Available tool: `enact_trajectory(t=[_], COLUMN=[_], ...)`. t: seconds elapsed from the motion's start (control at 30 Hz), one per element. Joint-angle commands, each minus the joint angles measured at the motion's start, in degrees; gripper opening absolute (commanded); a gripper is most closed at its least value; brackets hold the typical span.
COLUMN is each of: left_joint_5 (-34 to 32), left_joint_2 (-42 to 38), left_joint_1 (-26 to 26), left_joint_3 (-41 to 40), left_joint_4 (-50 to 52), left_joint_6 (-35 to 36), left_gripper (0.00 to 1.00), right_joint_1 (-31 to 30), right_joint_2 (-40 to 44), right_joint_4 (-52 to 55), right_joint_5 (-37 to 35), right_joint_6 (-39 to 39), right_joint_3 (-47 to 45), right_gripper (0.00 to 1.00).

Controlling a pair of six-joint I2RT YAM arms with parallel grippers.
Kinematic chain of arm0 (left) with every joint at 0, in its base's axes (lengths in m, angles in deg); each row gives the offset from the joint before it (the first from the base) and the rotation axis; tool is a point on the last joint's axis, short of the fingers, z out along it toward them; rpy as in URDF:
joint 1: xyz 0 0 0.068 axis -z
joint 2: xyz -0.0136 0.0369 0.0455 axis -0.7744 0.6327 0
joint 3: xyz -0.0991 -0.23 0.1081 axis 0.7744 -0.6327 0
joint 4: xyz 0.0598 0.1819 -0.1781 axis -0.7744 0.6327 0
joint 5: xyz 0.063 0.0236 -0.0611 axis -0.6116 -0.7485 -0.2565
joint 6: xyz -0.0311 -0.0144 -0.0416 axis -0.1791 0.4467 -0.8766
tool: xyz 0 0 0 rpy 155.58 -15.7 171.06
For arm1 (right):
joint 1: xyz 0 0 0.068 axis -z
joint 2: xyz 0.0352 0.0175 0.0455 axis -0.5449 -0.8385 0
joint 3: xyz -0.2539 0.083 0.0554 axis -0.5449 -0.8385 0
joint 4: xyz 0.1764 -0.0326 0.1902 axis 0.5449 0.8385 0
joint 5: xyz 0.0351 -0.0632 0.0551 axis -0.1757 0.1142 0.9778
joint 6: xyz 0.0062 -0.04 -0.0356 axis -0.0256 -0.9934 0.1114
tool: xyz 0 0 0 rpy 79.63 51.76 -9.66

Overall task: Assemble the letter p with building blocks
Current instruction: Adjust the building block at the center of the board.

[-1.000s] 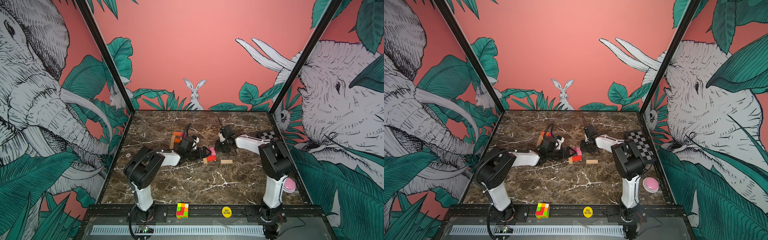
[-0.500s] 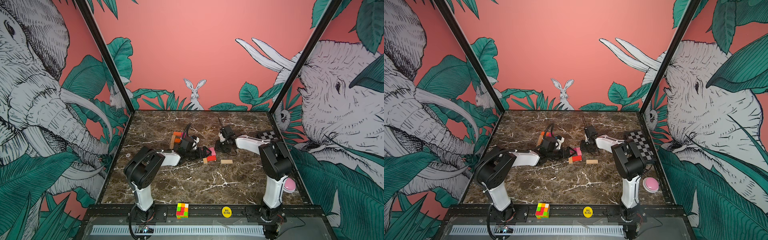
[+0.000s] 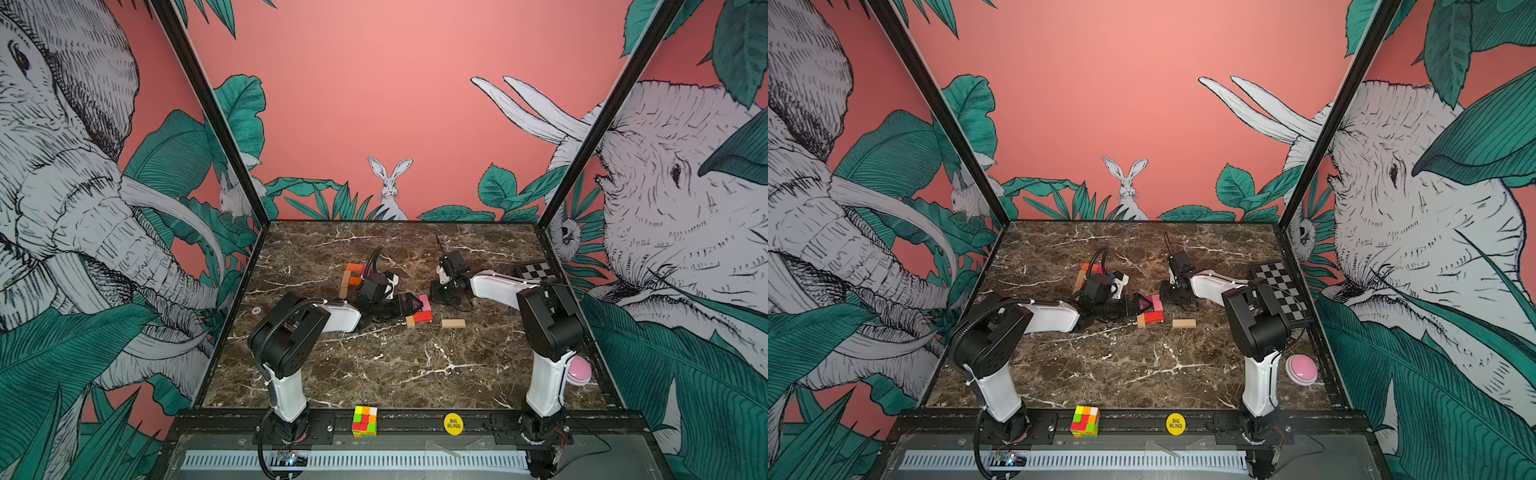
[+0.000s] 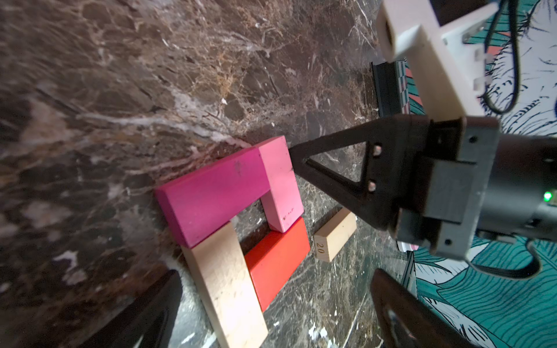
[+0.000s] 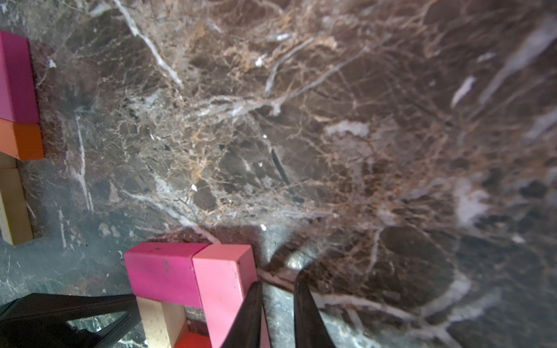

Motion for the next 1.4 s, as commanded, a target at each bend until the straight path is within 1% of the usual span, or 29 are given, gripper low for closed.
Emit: enact_trajectory(t=[0.0,0.27,0.47,0.57,0.67,0.77,0.8,0.83,0.87,0.9,1.03,1.07,1.1,1.2,1.33,1.37], left_joint_5=[0.24,0.20,-0.42,-0.16,0.14,0.12,0.04,-0.10,-0.43,-1.10,-3.79,-4.45,-5.03,-7.21,-11.12,-11.60], left_joint_2=[0.68,0.29,-1.42,-2.12,-3.40,-6.18,-7.52,-8.79,-10.52,-12.36,-19.90,-21.87,-24.06,-30.11,-37.63,-39.46], left_joint_1=[0.27,0.28,0.10,-0.47,-1.12,-1.48,-1.60,-1.74,-1.88,-2.00,-2.28,-2.36,-2.36,-2.36,-2.36,-2.36], left_joint_3=[-1.18,-1.21,-0.71,-0.79,-0.80,-0.37,-0.03,0.10,0.24,0.10,-0.86,-1.04,-1.13,-1.07,-0.23,0.08], left_joint_4=[0.44,0.69,2.92,3.16,3.33,5.35,6.93,8.29,9.74,11.35,17.12,18.99,20.95,26.74,33.92,35.37], left_joint_6=[-0.65,-0.64,0.10,0.41,0.60,2.02,3.14,4.06,5.23,6.23,11.51,13.25,15.10,20.18,25.40,26.68], left_gripper=[0.99,1.00,0.99,0.99,1.00,1.00,1.00,0.99,1.00,1.00,0.99,1.00,0.99,0.99,0.99,0.99], right_joint_1=[-0.70,-0.57,0.77,2.08,2.74,3.48,3.60,3.69,3.76,3.81,4.17,4.17,4.18,4.17,4.17,4.17], right_joint_2=[-1.23,-0.88,0.02,1.05,2.91,7.07,8.96,10.57,12.60,14.13,18.02,18.57,21.22,24.64,22.87,21.89], right_joint_4=[1.82,2.94,4.89,6.26,9.30,10.06,10.13,9.98,9.86,10.05,13.45,13.02,11.58,9.34,18.62,20.58], right_joint_5=[0.43,-0.85,-1.68,-1.42,-2.52,-2.95,-3.47,-4.11,-5.15,-5.58,-8.03,-8.90,-9.27,-8.22,-7.89,-6.78], right_joint_6=[0.79,0.53,-0.66,-2.27,-5.28,-8.61,-10.29,-11.66,-13.20,-14.90,-20.02,-21.23,-22.41,-26.14,-32.03,-32.78], right_joint_3=[-1.41,-0.92,0.78,1.81,4.07,4.30,3.88,3.26,2.43,1.67,0.57,-0.55,-2.47,-6.19,-3.23,-2.63], right_gripper=[0.20,0.21,0.22,0.29,0.38,0.50,0.57,0.67,0.91,0.99,0.99,0.99,0.98,0.98,0.99,0.99])
